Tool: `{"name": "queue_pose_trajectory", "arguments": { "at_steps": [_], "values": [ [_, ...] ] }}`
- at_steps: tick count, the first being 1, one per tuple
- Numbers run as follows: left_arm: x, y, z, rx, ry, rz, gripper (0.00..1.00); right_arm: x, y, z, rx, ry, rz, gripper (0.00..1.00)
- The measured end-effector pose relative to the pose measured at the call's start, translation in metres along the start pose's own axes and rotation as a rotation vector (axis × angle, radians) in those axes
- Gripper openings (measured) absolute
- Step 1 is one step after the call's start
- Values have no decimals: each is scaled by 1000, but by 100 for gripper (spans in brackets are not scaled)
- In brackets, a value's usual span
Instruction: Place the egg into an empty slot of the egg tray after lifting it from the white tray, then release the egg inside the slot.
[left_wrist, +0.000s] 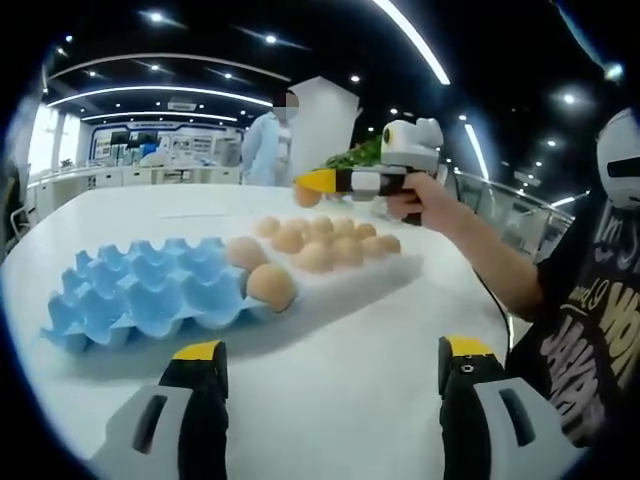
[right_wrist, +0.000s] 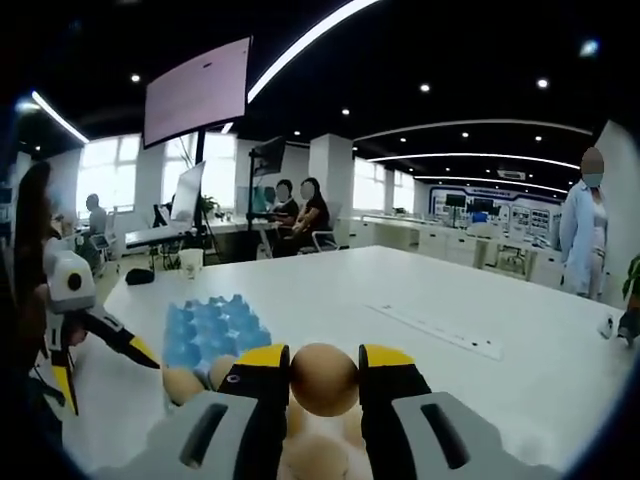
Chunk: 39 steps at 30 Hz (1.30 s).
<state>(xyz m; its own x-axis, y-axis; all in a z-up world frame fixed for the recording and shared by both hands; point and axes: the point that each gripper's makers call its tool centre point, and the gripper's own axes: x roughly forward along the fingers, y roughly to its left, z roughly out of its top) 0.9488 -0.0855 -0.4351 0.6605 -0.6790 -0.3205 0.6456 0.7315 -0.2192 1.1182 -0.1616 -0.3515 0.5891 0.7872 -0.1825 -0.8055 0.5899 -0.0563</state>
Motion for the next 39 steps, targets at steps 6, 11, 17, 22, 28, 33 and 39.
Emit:
{"name": "queue_pose_trajectory", "arguments": {
  "at_steps": [6, 11, 17, 22, 28, 33, 39],
  "values": [
    [-2, 0, 0, -3, -3, 4, 88, 7, 6, 2, -4, 1, 22, 28],
    [-3, 0, -1, -6, -4, 7, 88, 13, 11, 2, -9, 6, 38, 28],
    [-4, 0, -4, -9, 2, 9, 88, 20, 14, 0, -7, 12, 51, 28],
    [-6, 2, -4, -15, -2, 14, 88, 27, 21, -2, -7, 19, 70, 28],
    [-9, 4, -5, -21, -6, 20, 88, 35, 28, -3, -8, 28, 90, 28],
    [-11, 6, -7, -27, -8, 25, 88, 43, 34, -7, 16, 35, 118, 28],
    [-12, 6, -8, -31, -8, 28, 87, 48, 38, -9, 25, 45, 128, 28]
  ]
}}
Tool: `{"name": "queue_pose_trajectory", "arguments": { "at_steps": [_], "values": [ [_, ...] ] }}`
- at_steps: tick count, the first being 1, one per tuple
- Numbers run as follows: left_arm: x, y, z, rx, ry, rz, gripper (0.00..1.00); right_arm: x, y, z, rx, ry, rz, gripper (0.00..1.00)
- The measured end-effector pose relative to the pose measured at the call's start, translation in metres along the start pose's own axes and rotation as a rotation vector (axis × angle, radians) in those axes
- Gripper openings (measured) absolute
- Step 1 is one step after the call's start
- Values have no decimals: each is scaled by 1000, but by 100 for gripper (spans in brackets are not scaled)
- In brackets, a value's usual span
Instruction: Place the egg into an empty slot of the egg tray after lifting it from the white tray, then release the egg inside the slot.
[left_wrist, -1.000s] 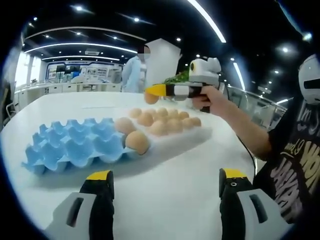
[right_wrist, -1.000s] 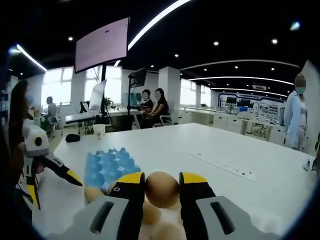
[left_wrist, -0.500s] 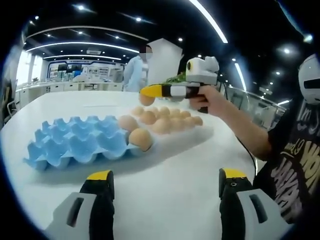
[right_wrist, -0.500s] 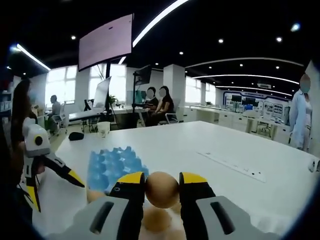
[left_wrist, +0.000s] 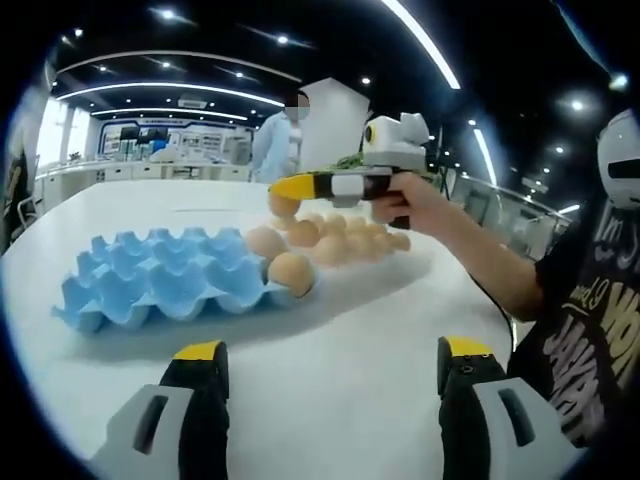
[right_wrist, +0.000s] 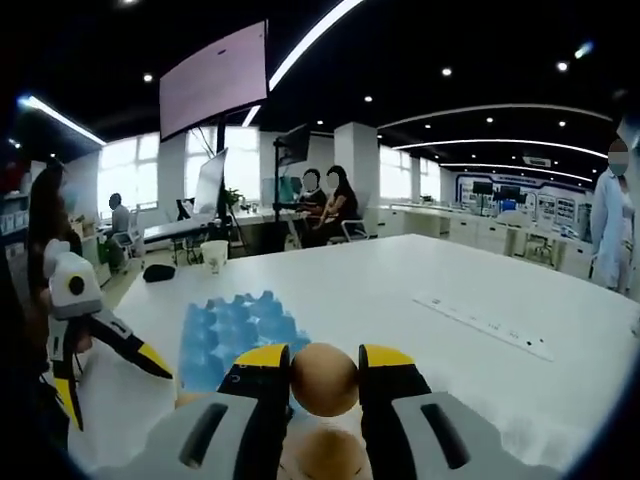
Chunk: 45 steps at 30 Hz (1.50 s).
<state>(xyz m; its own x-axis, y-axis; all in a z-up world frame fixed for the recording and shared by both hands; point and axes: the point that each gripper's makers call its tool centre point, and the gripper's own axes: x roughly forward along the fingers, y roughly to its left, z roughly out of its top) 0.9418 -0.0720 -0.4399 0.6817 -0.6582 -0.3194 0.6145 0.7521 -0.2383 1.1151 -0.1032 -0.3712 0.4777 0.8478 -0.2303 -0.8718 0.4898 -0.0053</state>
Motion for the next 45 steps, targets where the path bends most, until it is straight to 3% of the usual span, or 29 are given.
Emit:
{"name": "queue_pose_trajectory", "arguments": {
  "at_steps": [23, 32, 45],
  "values": [
    [-5, 3, -1, -7, -6, 14, 87, 27, 17, -18, 52, 67, 57, 28],
    [-4, 3, 2, -2, -13, 11, 87, 32, 11, -25, 99, 99, 51, 28],
    [-3, 3, 2, 4, -5, 3, 86, 39, 8, -35, 101, 146, 55, 28]
  ]
}}
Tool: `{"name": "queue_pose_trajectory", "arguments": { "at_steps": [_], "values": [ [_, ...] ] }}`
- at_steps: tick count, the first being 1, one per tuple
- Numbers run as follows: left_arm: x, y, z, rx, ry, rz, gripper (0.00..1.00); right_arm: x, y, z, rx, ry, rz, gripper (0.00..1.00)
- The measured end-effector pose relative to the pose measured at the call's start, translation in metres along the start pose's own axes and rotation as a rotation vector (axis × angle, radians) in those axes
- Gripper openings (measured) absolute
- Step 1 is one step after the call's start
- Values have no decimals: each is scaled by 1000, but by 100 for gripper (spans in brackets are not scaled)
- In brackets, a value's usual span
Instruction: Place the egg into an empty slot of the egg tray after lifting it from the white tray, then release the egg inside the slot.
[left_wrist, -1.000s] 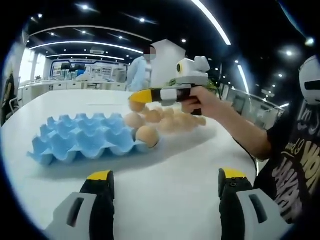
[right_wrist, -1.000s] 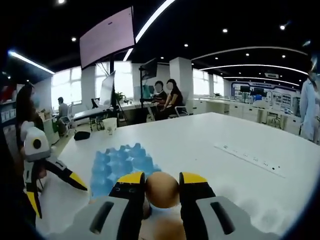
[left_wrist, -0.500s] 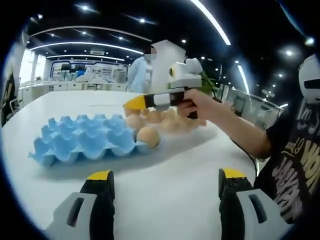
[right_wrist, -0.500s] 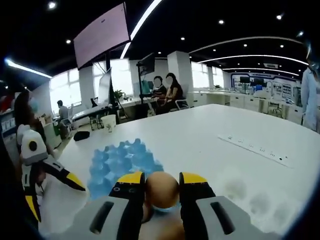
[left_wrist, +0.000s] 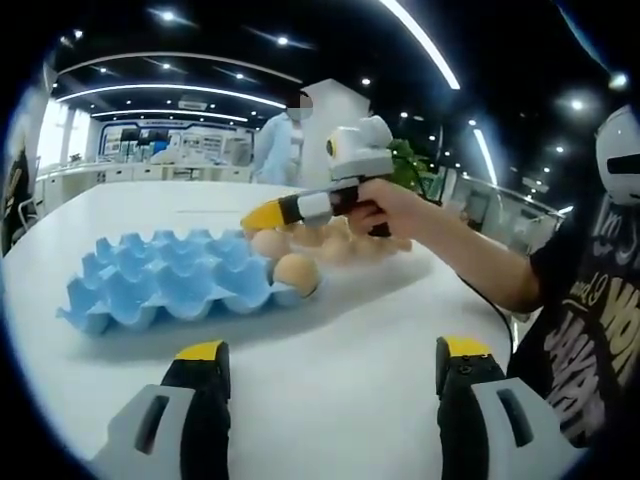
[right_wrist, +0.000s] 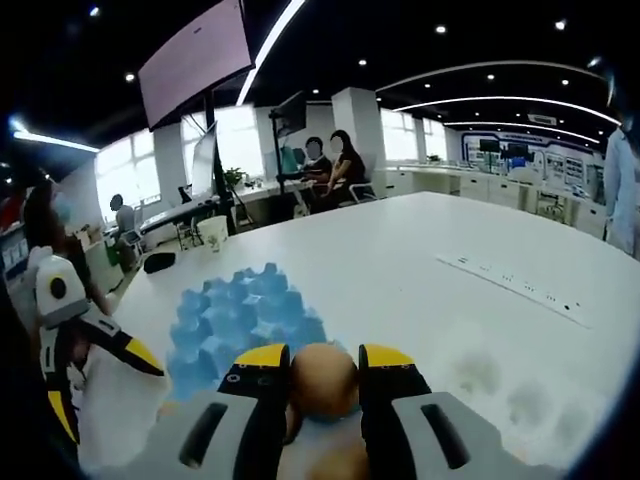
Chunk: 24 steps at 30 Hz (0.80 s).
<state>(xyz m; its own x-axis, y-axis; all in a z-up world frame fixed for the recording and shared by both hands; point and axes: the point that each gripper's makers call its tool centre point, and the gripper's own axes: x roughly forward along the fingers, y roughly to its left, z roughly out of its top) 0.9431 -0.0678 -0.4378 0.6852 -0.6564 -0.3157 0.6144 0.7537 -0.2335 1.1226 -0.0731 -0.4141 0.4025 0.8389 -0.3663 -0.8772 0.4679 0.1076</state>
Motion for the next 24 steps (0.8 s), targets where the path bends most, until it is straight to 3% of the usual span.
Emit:
{"name": "queue_pose_trajectory", "arguments": {
  "at_steps": [8, 18, 19, 24],
  "values": [
    [0, 1, -3, -5, 10, 0, 84, 6, -5, -4, 89, 19, 18, 28],
    [-2, 2, -2, -4, 5, 3, 84, 6, -1, -5, 92, 39, 39, 26],
    [-2, 1, -2, -4, 5, 3, 84, 5, -2, -11, 72, 71, 29, 24],
    [-4, 1, 0, -6, -2, 6, 84, 6, -7, -11, 72, 50, 25, 23]
  ]
}}
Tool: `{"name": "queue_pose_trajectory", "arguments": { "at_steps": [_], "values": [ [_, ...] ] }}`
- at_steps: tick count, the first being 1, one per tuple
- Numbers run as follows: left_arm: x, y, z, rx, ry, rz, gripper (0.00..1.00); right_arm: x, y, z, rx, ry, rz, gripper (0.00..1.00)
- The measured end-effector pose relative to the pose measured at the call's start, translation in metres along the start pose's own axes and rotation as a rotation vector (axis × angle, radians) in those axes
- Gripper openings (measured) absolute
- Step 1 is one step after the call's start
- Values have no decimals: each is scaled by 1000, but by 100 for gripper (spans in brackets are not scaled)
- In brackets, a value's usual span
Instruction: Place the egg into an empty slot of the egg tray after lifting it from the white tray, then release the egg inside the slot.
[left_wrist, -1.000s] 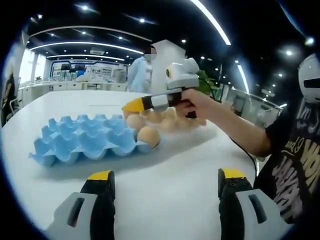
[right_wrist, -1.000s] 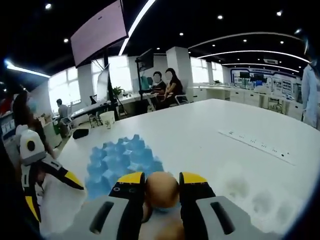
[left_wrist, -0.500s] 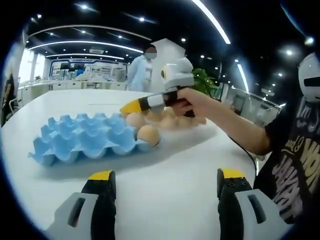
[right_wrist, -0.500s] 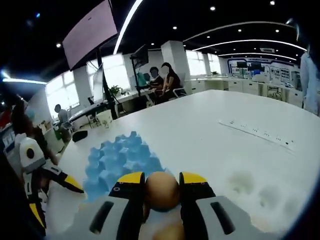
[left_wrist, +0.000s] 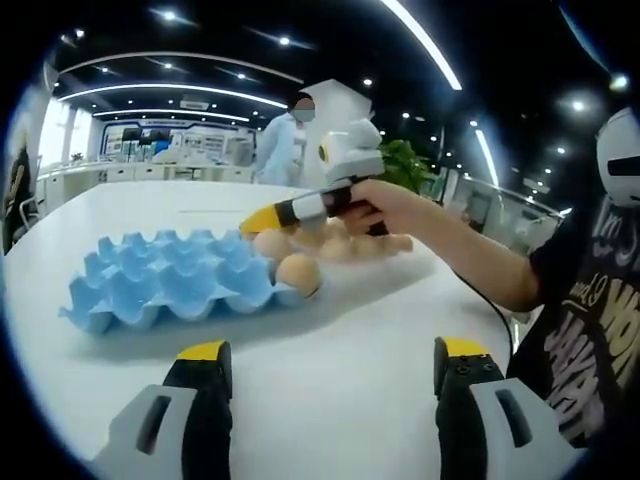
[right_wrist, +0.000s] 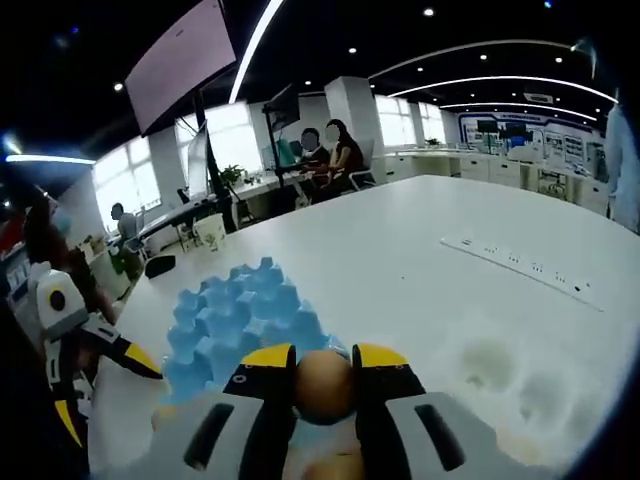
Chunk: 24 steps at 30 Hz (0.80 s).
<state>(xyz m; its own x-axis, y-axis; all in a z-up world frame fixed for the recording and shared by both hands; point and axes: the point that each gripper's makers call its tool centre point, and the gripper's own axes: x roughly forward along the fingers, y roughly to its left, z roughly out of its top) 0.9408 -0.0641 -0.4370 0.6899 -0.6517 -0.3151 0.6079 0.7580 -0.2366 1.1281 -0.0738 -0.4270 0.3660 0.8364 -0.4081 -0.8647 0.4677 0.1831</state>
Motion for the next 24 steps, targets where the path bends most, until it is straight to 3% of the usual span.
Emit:
{"name": "queue_pose_trajectory", "arguments": {
  "at_steps": [12, 24],
  "values": [
    [-1, -2, 2, 4, 0, 4, 85, 0, -3, 3, 23, 2, 13, 27],
    [4, -7, 7, 15, -1, 2, 85, -35, -6, 21, -35, -42, -14, 28]
  ]
}}
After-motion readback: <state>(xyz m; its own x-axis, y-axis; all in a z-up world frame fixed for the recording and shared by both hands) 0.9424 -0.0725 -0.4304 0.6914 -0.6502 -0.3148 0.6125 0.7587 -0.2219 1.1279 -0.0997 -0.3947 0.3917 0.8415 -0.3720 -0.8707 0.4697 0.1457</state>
